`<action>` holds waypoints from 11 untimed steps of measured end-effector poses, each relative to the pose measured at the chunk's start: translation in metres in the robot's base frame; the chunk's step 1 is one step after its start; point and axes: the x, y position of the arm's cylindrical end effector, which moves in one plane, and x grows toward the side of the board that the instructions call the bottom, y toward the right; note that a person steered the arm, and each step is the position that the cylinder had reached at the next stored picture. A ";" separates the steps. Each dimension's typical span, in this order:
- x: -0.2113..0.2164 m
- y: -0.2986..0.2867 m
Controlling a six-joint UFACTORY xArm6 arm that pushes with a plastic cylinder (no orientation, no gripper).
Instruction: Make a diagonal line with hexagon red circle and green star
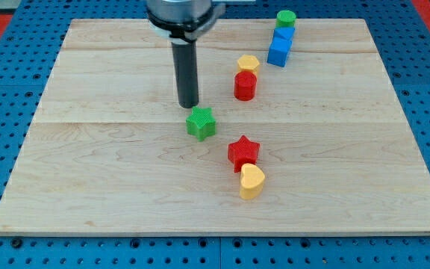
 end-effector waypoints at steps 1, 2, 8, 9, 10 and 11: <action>-0.057 0.004; -0.080 0.035; -0.054 0.117; -0.054 0.144; -0.059 0.100; -0.085 0.085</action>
